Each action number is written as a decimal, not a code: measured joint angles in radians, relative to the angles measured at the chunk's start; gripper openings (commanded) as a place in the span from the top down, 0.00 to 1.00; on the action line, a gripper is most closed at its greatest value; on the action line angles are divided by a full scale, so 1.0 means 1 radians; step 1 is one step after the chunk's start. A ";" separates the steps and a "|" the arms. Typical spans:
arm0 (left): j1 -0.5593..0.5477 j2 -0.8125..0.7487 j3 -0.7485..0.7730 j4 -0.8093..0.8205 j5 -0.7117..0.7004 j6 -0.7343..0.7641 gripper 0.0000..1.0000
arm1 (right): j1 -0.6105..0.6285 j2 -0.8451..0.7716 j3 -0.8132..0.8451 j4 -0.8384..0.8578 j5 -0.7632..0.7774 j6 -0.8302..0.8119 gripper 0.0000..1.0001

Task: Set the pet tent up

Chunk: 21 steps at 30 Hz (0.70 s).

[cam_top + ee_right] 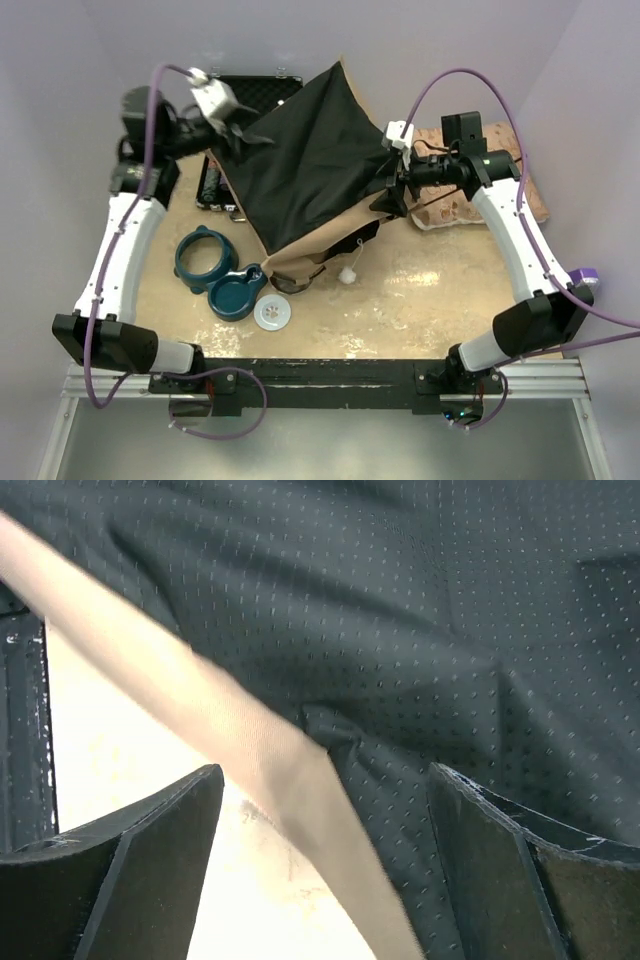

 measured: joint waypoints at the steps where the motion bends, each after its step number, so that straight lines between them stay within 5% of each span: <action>1: -0.055 -0.006 -0.031 0.006 0.006 -0.001 0.36 | 0.000 0.002 0.000 0.000 0.001 0.000 0.15; 6: -0.237 -0.002 -0.239 -0.010 -0.003 0.007 0.44 | 0.000 -0.001 0.058 -0.015 0.027 0.024 0.12; 14: -0.232 0.025 -0.372 -0.063 -0.092 0.053 0.44 | -0.013 -0.195 0.109 0.027 0.237 0.108 0.05; 21: -0.231 -0.020 -0.383 -0.086 -0.100 0.095 0.44 | -0.143 -0.193 0.153 -0.066 0.263 -0.013 0.12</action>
